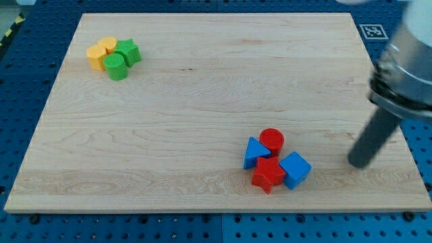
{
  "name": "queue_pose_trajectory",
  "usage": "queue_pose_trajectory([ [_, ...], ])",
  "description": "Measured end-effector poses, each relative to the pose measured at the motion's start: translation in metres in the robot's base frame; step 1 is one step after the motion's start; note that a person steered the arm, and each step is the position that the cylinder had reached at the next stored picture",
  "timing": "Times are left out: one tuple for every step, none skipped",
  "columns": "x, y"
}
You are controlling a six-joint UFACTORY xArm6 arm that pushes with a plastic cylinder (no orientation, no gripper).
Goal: Push the red star at the center of the board
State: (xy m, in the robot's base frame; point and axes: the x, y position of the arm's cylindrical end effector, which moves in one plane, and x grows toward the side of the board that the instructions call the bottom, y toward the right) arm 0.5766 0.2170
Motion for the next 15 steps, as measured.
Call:
queue_pose_trajectory([
  [0.042,-0.018],
  [0.042,-0.088],
  [0.038,-0.171],
  [0.038,-0.179],
  [0.038,-0.173],
  [0.035,-0.149],
  [0.021,-0.153],
  [0.002,-0.184],
  [-0.025,-0.204],
  [-0.054,-0.221],
  [-0.079,-0.229],
  [-0.084,-0.234],
  [-0.061,-0.238],
  [-0.062,-0.212],
  [-0.088,-0.206],
])
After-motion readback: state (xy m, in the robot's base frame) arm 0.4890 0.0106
